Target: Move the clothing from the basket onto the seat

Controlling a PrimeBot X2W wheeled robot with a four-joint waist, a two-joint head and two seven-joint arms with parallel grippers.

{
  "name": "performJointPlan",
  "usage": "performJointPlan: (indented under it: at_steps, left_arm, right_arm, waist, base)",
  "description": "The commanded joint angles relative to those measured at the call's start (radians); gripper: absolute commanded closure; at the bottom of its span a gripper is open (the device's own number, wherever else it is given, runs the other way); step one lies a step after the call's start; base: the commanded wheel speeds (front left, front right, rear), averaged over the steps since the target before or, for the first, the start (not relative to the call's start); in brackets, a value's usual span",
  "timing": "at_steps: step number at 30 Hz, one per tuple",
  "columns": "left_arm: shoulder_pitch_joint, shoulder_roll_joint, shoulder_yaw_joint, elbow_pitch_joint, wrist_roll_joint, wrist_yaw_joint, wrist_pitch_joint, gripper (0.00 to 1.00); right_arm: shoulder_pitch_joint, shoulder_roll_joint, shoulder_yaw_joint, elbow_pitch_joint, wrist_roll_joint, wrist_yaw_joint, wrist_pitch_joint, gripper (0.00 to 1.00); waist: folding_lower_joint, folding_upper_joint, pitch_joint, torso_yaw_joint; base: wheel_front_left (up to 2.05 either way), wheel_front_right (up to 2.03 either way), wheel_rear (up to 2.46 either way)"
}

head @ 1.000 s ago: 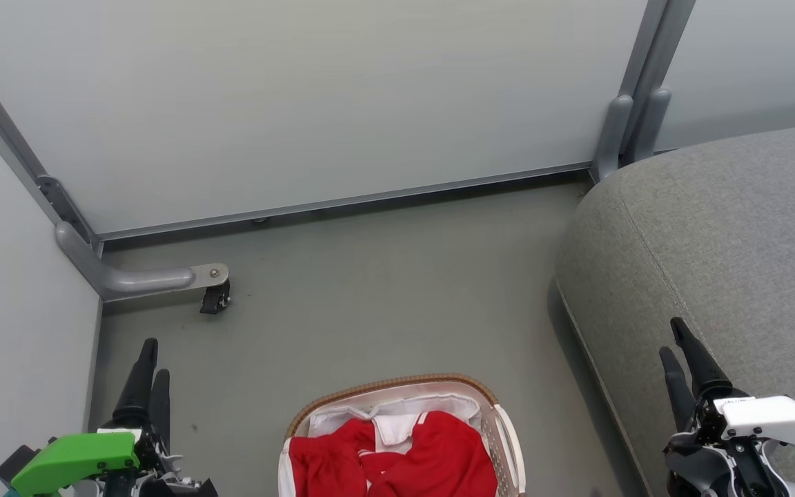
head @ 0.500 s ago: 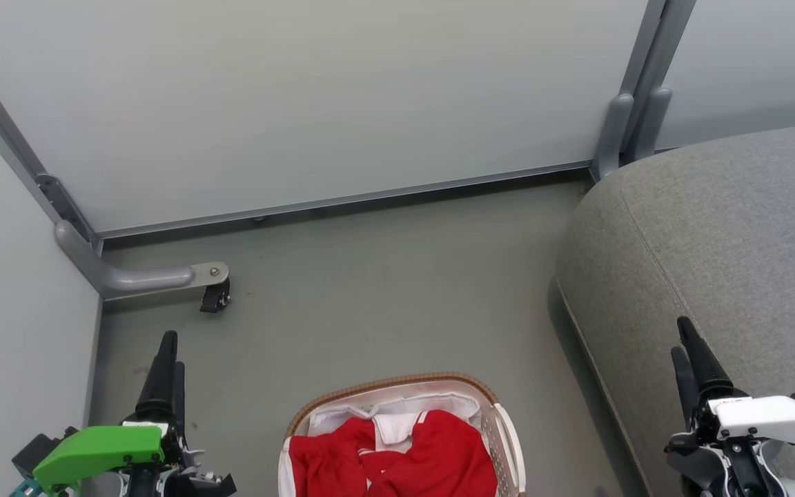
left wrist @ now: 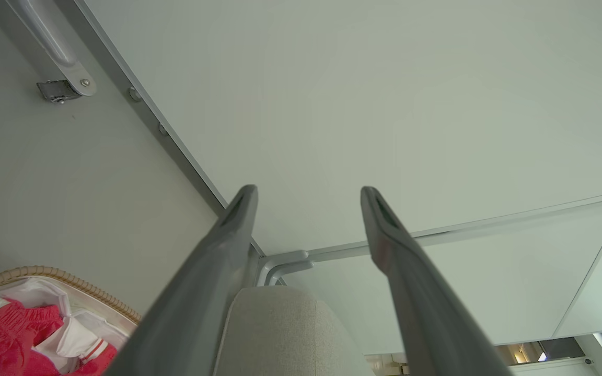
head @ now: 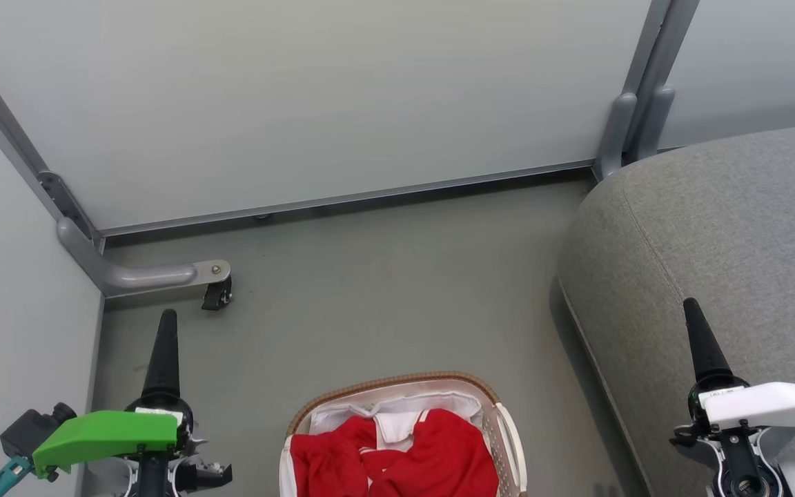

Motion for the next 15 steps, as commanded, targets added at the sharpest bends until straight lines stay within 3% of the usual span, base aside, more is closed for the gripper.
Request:
performJointPlan:
  at_steps: [1,15]
  left_arm:
    - [-0.029,0.005,-0.001,-0.022,0.049,-0.002,-0.011,0.0]
    - [-0.008,0.006,-0.048,-0.059,0.369,0.022,-0.06,0.0]
  right_arm:
    - [0.001,-0.008,0.004,-0.031,-0.055,0.0,-0.014,0.0]
    - [0.026,-0.01,0.041,-0.088,-0.381,0.0,-0.063,0.0]
  waist:
    - [0.0,0.0,0.0,0.001]
    - [0.0,0.0,0.002,0.006]
  base:
    - [0.0,0.0,0.0]
    - [0.0,0.0,0.0]
